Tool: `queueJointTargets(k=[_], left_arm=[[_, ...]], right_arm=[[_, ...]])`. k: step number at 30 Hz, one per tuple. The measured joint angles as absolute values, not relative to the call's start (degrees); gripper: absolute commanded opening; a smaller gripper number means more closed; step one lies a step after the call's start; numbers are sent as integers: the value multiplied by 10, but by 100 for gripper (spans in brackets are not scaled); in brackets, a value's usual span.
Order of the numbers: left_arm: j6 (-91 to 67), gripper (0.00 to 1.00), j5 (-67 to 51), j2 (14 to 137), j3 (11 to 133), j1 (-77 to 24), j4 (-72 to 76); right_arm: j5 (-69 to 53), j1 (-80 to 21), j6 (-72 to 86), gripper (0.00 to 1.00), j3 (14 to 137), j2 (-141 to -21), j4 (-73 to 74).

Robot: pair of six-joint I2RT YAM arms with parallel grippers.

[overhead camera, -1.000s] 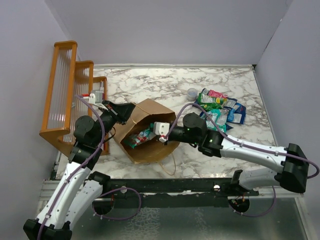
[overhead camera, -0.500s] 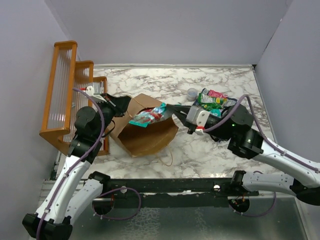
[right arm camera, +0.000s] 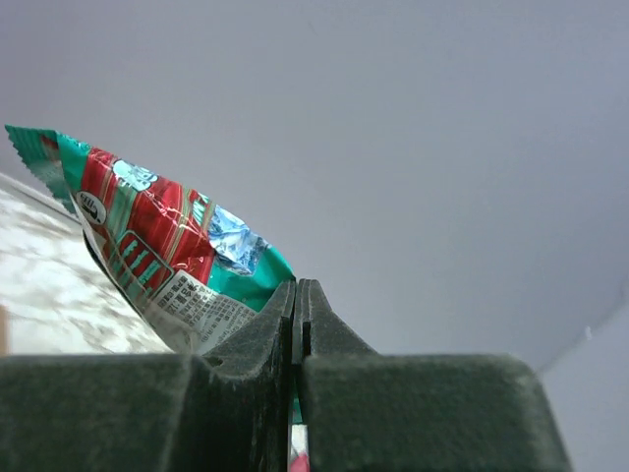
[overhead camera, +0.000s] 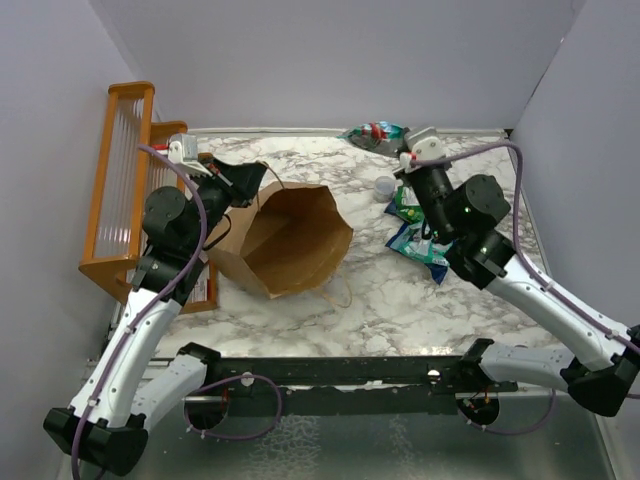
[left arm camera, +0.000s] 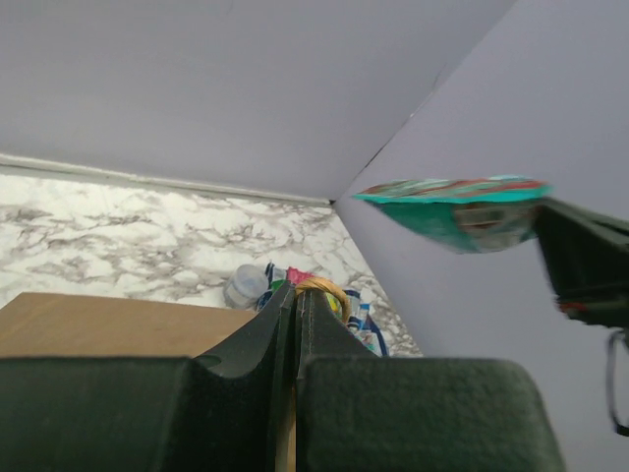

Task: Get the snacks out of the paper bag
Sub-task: Place the snack at the center of the board.

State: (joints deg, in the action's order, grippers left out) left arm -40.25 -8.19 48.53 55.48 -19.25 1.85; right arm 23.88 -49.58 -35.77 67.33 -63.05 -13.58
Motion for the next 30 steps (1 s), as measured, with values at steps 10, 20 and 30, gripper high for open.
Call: queueJointTargets(k=[10, 20, 30], left_arm=[[-441, 0, -104, 554, 641, -192, 68], [-505, 0, -84, 548, 612, -192, 107], [-522, 0, -63, 488, 526, -192, 53]], right_arm=[[175, -315, -170, 1, 550, -698, -120], [155, -295, -107, 1, 502, -816, -131], [117, -289, -69, 1, 467, -858, -167]])
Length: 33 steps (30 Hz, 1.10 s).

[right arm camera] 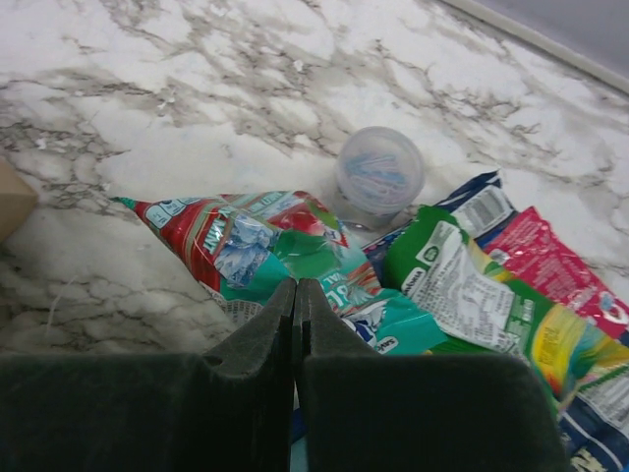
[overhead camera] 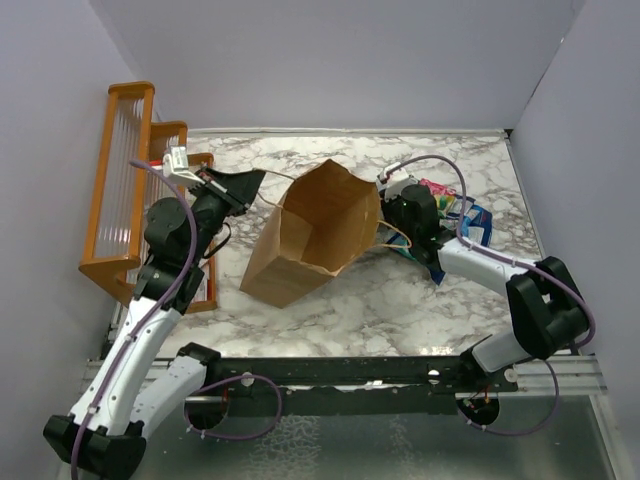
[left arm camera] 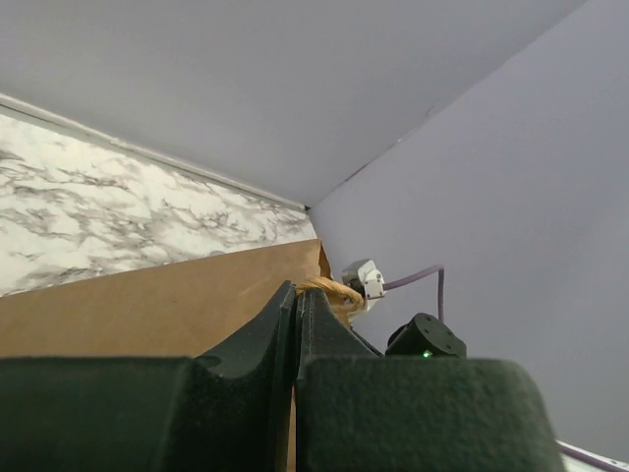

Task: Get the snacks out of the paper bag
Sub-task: Place the snack at the center of the board, then reset both arms

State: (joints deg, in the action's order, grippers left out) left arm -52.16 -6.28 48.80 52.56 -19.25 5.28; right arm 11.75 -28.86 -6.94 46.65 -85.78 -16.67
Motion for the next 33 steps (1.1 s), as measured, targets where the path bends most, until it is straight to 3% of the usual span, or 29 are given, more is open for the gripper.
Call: queueJointTargets(k=[5, 7, 11, 16, 17, 18, 19, 20, 23, 26, 33], left_arm=[[-482, 2, 6, 415, 521, -192, -23], [-464, 6, 38, 395, 521, -192, -49], [-432, 21, 90, 376, 535, -192, -95], [-399, 56, 127, 380, 559, -192, -135], [-393, 60, 132, 381, 563, -192, -143], [-385, 64, 138, 380, 569, -192, -152], [-379, 66, 143, 380, 574, -192, -156], [-371, 70, 148, 380, 580, -192, -162], [-348, 87, 158, 375, 600, -192, -174], [-328, 96, 162, 368, 620, -192, -186], [-285, 99, 177, 357, 693, -192, -211]], right_arm=[[53, -288, -29, 2, 441, -863, -181], [34, -289, -11, 9, 433, -871, -190], [10, -289, 17, 41, 433, -884, -185], [8, -289, 65, 55, 466, -872, -119], [8, -288, 77, 62, 481, -864, -95], [9, -288, 85, 76, 491, -858, -81], [9, -288, 95, 96, 506, -844, -58], [9, -288, 103, 100, 516, -830, -42], [13, -288, 120, 99, 537, -770, -9], [21, -288, 133, 99, 549, -698, 7], [60, -288, 152, 99, 560, -510, -32]])
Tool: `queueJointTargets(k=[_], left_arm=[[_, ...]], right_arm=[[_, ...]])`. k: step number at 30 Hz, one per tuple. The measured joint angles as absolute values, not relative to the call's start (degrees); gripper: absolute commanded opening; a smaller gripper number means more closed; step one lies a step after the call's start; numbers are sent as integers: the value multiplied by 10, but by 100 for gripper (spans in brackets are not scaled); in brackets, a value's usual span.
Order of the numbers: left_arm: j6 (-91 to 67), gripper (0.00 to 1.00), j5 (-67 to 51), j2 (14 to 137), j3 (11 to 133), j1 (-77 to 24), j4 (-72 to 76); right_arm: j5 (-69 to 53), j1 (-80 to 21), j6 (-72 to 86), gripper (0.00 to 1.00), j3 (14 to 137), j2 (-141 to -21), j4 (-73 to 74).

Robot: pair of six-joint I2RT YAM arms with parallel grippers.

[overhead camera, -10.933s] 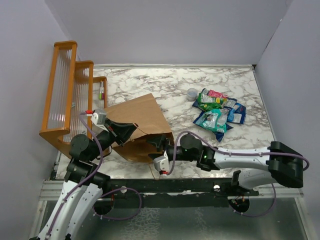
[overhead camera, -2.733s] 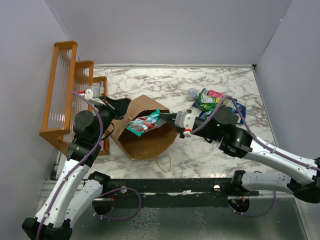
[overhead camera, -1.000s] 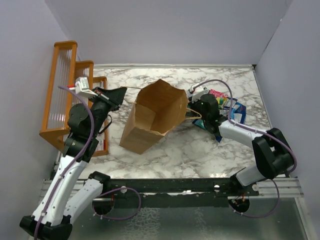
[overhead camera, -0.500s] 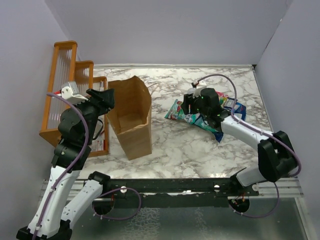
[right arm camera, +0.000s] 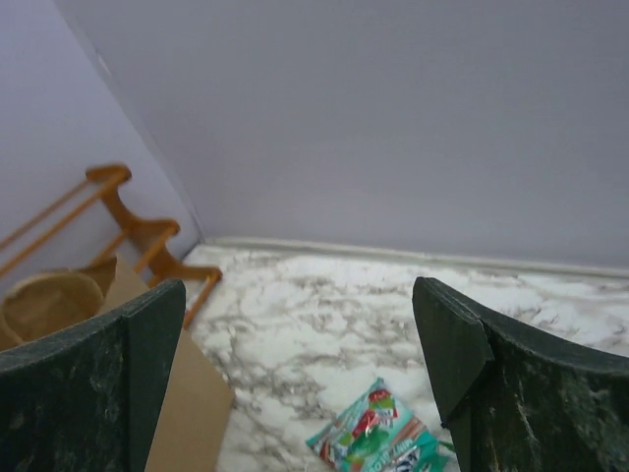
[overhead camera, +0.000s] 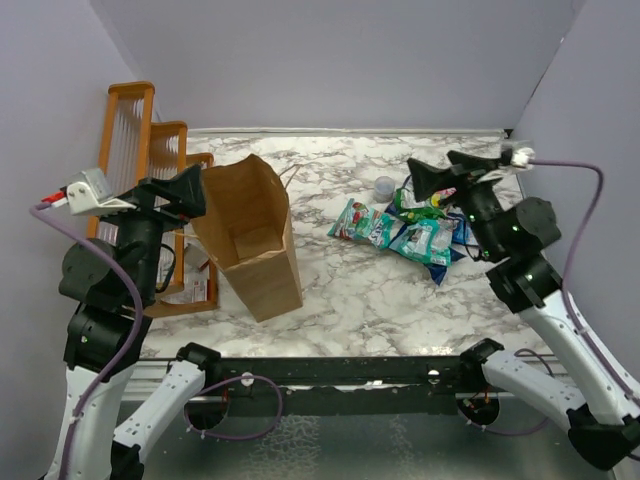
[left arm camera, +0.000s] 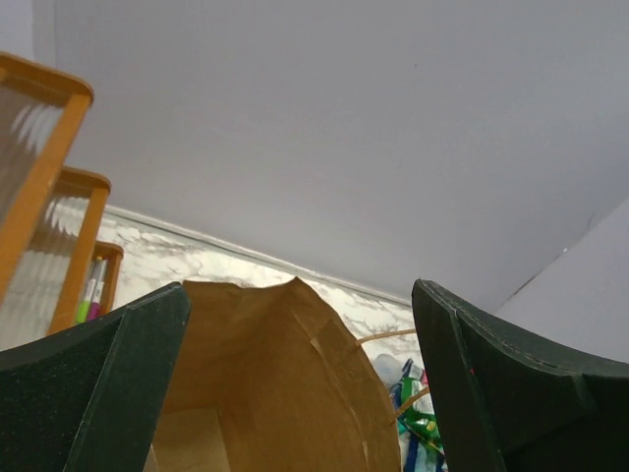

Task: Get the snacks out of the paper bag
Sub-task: Reset both arms

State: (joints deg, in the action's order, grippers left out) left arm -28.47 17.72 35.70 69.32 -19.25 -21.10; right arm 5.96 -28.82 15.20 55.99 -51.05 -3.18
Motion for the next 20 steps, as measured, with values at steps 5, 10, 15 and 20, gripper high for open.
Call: queueJointTargets(k=[5, 10, 15, 20], left_arm=[[-240, 99, 192, 357, 754, -192, -235], [-200, 99, 191, 357, 818, -192, -239], [-183, 99, 189, 353, 830, -192, -232], [-181, 99, 183, 353, 827, -192, -232]], right_arm=[[117, -288, 160, 99, 610, -452, -34], [135, -288, 155, 99, 651, -411, -34], [140, -288, 143, 99, 679, -368, -34], [148, -288, 131, 99, 722, -365, -23]])
